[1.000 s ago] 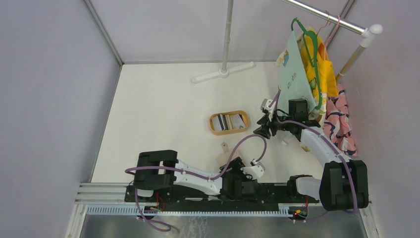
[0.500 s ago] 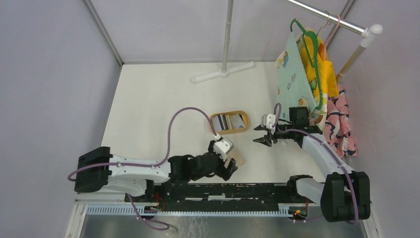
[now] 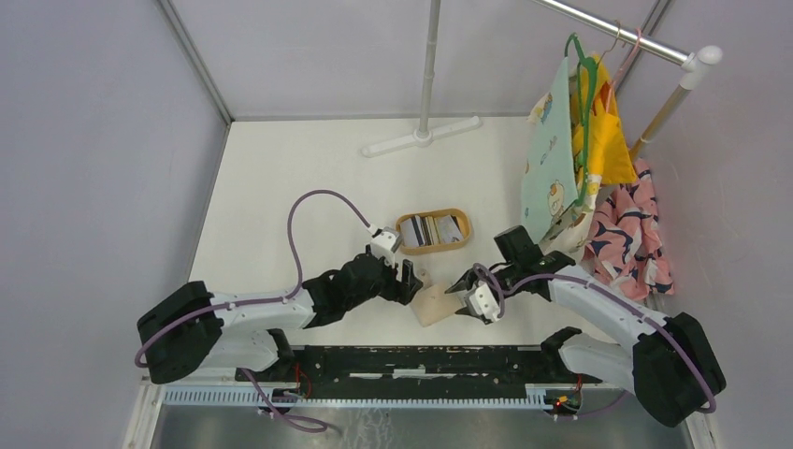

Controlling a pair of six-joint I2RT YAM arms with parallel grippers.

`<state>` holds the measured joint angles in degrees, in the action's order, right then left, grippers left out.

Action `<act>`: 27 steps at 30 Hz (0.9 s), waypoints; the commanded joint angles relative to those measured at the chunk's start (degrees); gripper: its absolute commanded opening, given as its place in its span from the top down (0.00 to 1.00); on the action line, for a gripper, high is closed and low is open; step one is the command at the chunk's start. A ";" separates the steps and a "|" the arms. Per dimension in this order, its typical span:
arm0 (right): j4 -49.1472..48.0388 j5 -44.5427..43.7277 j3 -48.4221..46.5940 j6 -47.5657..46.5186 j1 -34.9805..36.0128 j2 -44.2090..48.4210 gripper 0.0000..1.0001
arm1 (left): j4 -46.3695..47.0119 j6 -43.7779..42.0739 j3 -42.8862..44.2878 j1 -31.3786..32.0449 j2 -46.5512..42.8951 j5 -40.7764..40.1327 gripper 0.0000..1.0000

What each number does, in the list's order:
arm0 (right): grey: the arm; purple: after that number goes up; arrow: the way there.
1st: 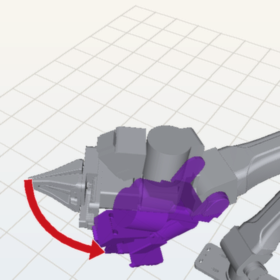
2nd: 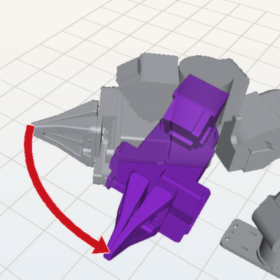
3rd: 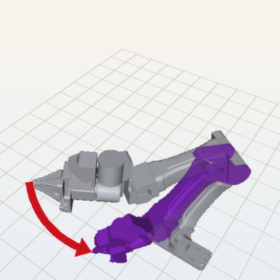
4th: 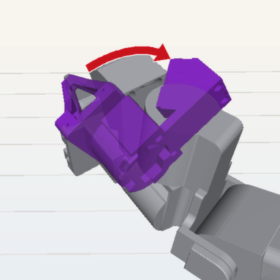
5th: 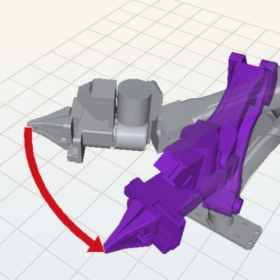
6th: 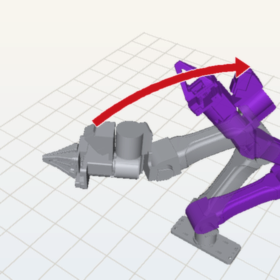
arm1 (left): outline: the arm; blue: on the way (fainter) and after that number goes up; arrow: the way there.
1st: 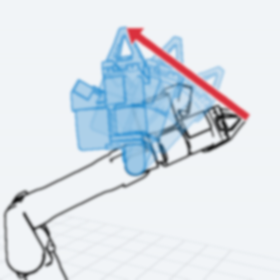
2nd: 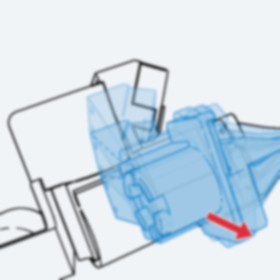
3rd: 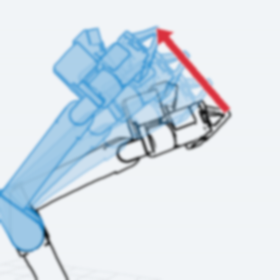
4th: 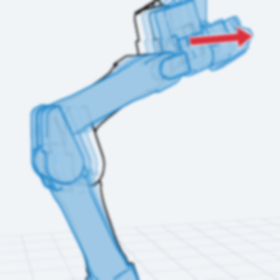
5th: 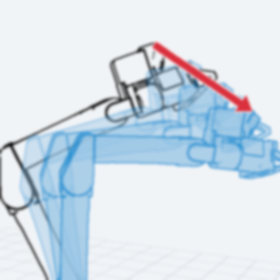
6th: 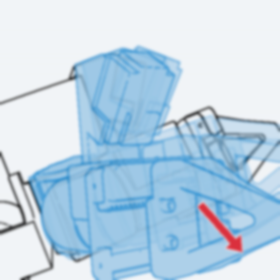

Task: Put the credit cards into the card holder
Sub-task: Turn over the card holder at the center of the board, then close the card holder at the center of the board.

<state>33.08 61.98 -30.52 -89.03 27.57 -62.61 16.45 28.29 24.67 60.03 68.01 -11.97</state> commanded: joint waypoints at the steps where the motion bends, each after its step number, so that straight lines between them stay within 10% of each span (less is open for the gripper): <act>1: -8.95 -6.87 1.46 5.82 4.76 -0.54 0.44 | 7.31 2.47 0.30 -2.07 4.46 5.08 0.20; 27: -14.22 -22.72 2.13 10.78 14.34 -8.78 0.46 | 23.56 -0.89 1.50 -16.54 23.11 32.42 0.44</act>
<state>19.75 41.01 -28.34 -78.26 41.54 -71.11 34.52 29.06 24.91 44.93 89.10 15.40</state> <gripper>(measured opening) 0.543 0.576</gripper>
